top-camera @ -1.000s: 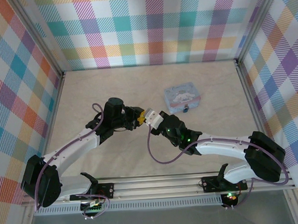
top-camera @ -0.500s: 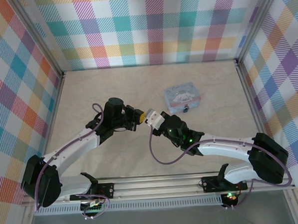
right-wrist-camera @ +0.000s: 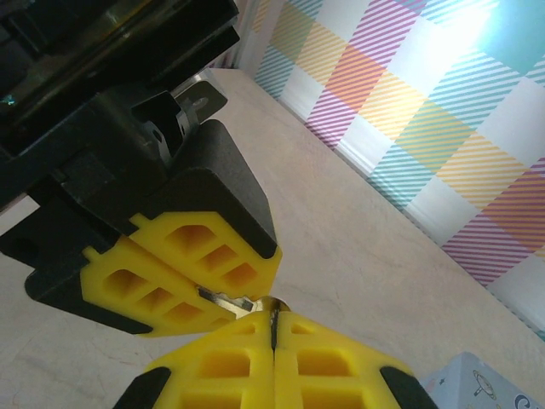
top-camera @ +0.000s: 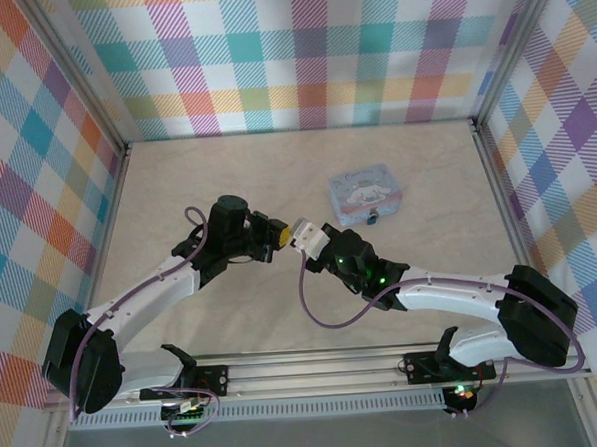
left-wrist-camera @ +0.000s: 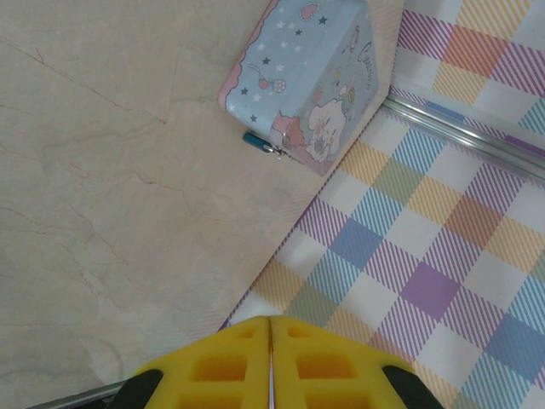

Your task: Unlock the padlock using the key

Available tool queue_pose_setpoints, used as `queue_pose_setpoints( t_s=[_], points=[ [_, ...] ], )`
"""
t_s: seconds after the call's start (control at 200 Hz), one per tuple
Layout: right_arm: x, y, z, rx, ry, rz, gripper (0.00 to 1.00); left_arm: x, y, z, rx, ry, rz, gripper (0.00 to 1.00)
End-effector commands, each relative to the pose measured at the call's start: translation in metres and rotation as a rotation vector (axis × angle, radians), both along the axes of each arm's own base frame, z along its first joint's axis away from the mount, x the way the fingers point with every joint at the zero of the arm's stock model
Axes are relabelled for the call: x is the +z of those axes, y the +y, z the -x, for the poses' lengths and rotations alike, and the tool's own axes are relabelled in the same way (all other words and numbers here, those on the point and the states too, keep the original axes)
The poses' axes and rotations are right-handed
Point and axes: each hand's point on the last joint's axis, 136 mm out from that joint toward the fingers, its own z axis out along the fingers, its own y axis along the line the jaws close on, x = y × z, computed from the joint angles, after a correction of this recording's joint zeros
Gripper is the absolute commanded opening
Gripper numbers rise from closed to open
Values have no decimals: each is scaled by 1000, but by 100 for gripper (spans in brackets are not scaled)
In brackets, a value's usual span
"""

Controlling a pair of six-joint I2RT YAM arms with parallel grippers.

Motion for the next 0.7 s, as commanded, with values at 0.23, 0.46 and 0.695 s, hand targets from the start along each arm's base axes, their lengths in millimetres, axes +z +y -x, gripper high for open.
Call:
queue_pose_setpoints(
  t_s=[0.23,0.46,0.695],
  points=[
    [-2,10,13,74,29,-19,0,12,-7,-3,-10,-29,26,14],
    [-2,12,14,77,32,-19,0,12,-7,-2,-10,-30,27,7],
    [4,-2,12,23,24,-55,6,10,-5,-2,-12,-33,8,0]
  ],
)
